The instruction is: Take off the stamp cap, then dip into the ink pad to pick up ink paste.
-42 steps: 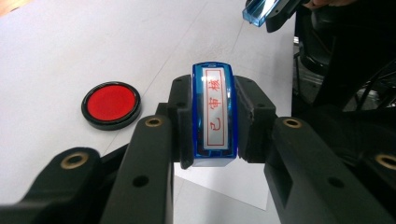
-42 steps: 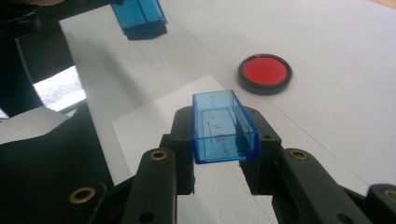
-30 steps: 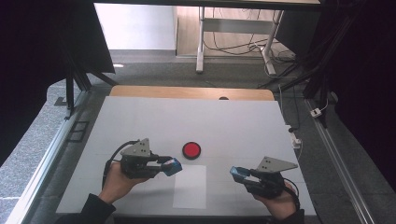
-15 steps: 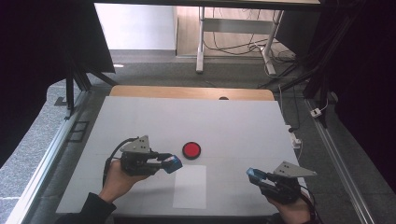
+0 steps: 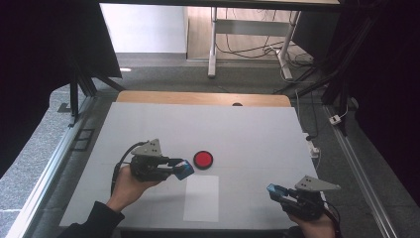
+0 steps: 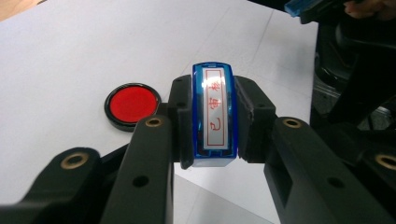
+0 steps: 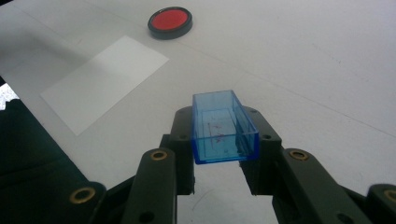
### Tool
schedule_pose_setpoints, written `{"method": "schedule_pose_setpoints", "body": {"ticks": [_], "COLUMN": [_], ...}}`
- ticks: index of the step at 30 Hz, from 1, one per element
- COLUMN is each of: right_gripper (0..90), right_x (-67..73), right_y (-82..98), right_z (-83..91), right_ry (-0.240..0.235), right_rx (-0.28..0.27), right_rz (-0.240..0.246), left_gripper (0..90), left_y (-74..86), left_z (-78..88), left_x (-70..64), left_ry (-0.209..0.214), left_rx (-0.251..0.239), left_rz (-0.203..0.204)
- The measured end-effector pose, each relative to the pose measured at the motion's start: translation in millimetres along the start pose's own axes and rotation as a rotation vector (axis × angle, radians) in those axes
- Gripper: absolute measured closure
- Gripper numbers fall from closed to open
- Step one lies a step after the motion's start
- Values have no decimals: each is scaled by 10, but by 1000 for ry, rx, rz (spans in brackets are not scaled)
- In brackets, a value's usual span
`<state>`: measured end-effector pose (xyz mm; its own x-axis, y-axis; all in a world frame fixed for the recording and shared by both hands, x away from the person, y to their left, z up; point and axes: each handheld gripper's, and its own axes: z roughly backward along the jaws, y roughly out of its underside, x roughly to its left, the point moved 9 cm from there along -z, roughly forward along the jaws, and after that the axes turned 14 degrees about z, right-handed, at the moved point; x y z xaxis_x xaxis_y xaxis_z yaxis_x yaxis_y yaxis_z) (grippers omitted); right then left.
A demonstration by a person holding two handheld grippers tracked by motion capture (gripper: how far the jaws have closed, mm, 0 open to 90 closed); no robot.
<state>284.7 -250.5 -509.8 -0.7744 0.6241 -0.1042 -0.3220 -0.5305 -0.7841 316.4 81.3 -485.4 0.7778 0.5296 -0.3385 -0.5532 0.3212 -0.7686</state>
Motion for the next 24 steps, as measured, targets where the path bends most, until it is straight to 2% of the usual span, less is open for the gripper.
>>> {"method": "schedule_pose_setpoints", "body": {"ticks": [5,9,18,24], "right_gripper": [686,686,685,685], "right_x": [13,12,-35,-45], "right_y": [1,1,6,17], "right_z": [9,12,25,25], "right_ry": [-17,-14,-5,-3], "right_rx": [-5,-4,-20,-10], "right_rz": [0,-3,-51,-64], "left_gripper": [704,704,704,704], "left_y": [-25,-64,-222,-285], "left_z": [-42,-89,-232,-368], "left_x": [63,123,235,262], "left_ry": [-15,-31,-38,-51], "left_rx": [17,30,39,61], "left_rz": [13,20,38,27]}}
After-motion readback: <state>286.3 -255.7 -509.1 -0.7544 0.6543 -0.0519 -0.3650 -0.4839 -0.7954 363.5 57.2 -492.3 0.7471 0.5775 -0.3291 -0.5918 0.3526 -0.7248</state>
